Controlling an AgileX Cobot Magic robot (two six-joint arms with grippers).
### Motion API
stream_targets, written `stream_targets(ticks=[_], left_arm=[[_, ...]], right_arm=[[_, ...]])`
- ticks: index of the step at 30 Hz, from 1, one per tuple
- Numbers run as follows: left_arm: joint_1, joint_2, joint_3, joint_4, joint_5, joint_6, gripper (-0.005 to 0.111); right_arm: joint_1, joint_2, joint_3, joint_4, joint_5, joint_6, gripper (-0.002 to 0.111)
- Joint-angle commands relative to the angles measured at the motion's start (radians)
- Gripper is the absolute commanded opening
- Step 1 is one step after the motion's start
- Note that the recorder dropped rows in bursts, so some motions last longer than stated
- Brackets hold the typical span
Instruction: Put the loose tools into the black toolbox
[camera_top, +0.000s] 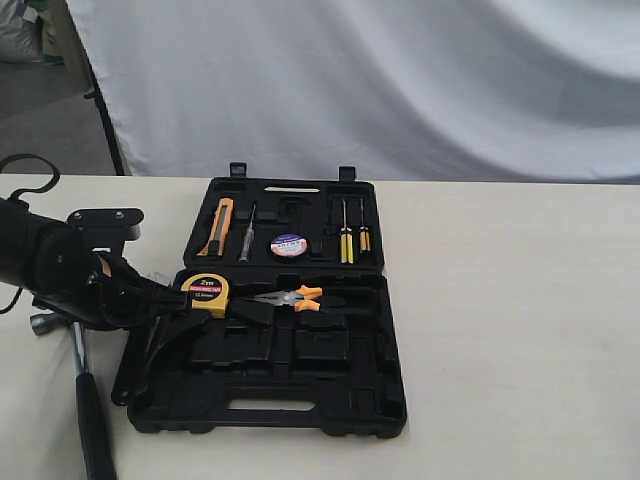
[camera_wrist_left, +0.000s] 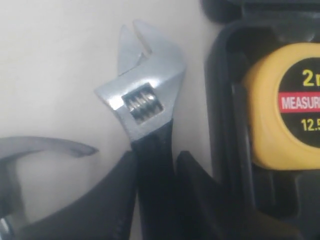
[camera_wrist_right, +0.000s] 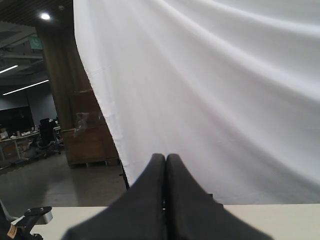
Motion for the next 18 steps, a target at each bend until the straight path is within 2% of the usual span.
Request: stream_targets(ticks=[1, 5, 18], left_arm=[[-0.003, -0.003, -0.018, 0.032, 0.067, 0.020, 0.000], [-0.003, -0.029, -0.050, 0.056, 0.121, 0.018, 0.000], [-0.003, -0.037, -0.054, 0.074, 0.109, 0.022, 0.000]], right_arm=[[-0.003, -0.007, 0.003, -0.013, -0.004, -0.004, 0.000], [-0.003, -0.007, 0.003, -0.013, -0.004, -0.004, 0.000], [-0.003, -0.007, 0.003, -0.013, 0.000, -0.004, 0.000]])
